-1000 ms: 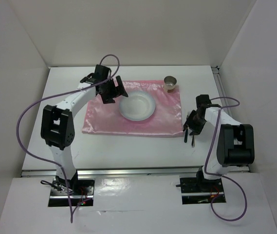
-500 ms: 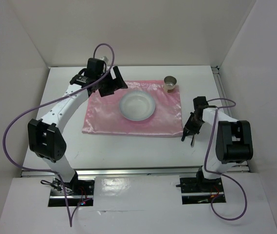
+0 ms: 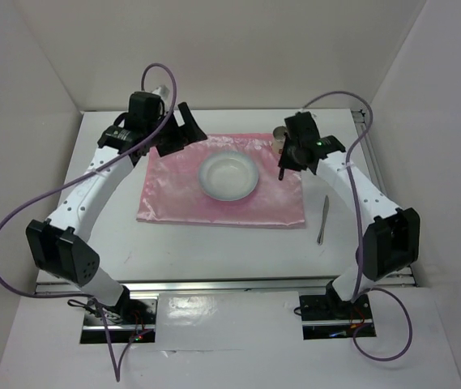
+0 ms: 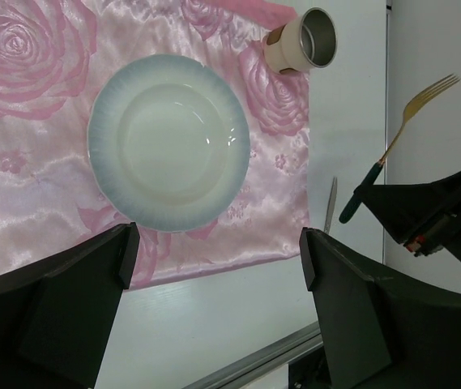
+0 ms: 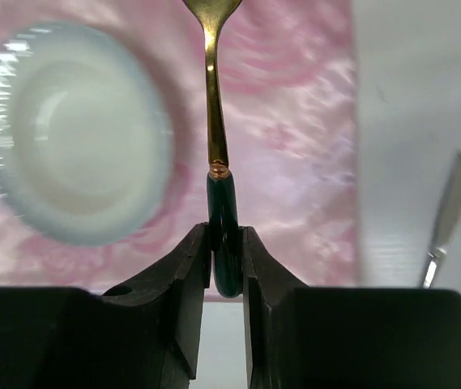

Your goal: Set the dinner table for one person

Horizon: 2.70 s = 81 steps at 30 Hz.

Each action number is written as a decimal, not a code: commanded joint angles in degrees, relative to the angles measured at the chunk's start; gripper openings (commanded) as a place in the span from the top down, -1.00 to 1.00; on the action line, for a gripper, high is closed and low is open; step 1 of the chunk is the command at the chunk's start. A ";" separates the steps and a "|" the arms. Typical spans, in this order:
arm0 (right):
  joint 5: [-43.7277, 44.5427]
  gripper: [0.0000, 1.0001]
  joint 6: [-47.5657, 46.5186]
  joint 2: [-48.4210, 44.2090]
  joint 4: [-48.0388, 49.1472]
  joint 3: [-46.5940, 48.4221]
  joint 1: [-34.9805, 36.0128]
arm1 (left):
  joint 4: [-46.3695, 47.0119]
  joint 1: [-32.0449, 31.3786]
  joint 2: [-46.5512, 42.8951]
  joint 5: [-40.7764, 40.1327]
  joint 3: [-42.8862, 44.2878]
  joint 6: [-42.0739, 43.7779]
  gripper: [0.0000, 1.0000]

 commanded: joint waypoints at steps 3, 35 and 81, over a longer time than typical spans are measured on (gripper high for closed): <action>-0.24 0.84 0.35 6.01 -3.04 13.10 10.37 | -1.59 0.07 -5.60 -3.76 3.51 0.95 -0.98; -14.86 0.68 18.82 50.86 15.95 47.04 28.14 | -6.51 7.19 -27.94 -16.95 -0.79 -0.45 -0.86; -11.15 -0.17 1.60 -24.98 1.01 -20.19 -15.62 | -7.67 5.25 15.20 -19.24 -8.62 -0.72 -0.35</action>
